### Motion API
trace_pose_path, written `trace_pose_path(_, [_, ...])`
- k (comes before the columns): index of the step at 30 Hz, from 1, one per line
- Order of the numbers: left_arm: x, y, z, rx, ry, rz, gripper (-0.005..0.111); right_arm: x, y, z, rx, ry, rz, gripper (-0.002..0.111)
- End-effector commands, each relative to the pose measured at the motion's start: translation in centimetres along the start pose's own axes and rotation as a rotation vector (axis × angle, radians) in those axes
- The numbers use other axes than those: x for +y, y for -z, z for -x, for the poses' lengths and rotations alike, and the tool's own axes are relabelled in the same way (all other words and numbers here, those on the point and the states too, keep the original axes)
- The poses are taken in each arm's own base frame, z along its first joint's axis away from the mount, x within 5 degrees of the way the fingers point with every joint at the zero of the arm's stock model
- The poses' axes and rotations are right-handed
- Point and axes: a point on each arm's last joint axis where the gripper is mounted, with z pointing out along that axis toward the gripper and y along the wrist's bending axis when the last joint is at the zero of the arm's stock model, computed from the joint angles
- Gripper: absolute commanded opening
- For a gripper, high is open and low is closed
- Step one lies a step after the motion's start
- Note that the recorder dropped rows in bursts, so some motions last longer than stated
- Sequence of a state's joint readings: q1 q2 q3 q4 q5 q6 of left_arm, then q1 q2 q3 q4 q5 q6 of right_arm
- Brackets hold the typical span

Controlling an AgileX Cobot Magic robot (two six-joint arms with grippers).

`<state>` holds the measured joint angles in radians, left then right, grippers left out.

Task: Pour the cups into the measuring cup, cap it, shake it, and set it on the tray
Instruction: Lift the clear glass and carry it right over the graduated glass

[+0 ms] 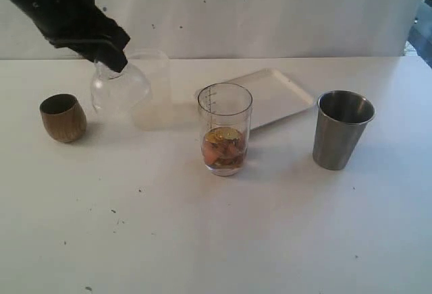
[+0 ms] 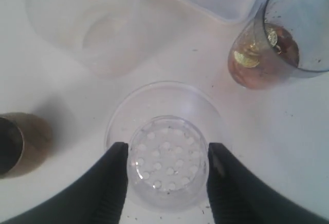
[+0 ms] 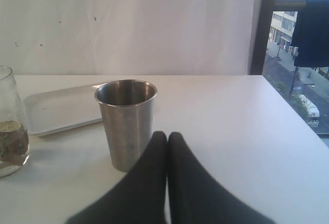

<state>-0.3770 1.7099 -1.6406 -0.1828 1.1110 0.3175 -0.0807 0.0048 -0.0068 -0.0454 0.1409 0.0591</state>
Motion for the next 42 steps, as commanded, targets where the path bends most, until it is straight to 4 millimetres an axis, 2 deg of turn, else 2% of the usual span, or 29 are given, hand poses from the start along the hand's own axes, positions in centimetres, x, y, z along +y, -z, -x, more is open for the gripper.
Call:
trace_pose_path(1, [-1.2,0.5,2.3,-0.006,-0.078,-0.018,0.0,0.0,0.0,-0.1,-0.006,0.003,0.0,0.0])
trace_pose_path(6, [-3.0,1.3,5.2,-0.056,-0.18,0.04,0.0,0.0,0.0,-0.1,-0.006,0.003,0.0,0.0])
trace_pose_path(11, [-4.8,1.4,7.1,-0.116,-0.229,0.027,0.0,0.0,0.0,-0.1,-0.006,0.003,0.0,0.0])
trace_pose_path(18, [-7.9,-1.8,8.5,-0.102,-0.346,-0.019,0.0,0.0,0.0,-0.1,-0.006,0.003,0.0,0.0])
trace_pose_path(21, [-9.3,-1.9,8.8,-0.112,-0.432,-0.028,0.0,0.0,0.0,-0.1,-0.006,0.003,0.0,0.0])
trace_pose_path(25, [-9.4,-1.9,8.8,-0.115,-0.454,-0.038,0.0,0.0,0.0,-0.1,-0.006,0.003,0.0,0.0])
trace_pose_path(30, [-10.4,-2.0,8.8,-0.138,-0.418,-0.148,0.0,0.0,0.0,-0.1,-0.006,0.003,0.0,0.0])
trace_pose_path(37, [-10.3,-3.3,8.8,-0.109,-0.411,-0.14,0.0,0.0,0.0,-0.1,-0.006,0.003,0.0,0.0])
trace_pose_path(42, [-10.0,-3.0,8.8,-0.11,-0.422,-0.113,0.0,0.0,0.0,-0.1,-0.006,0.003,0.0,0.0])
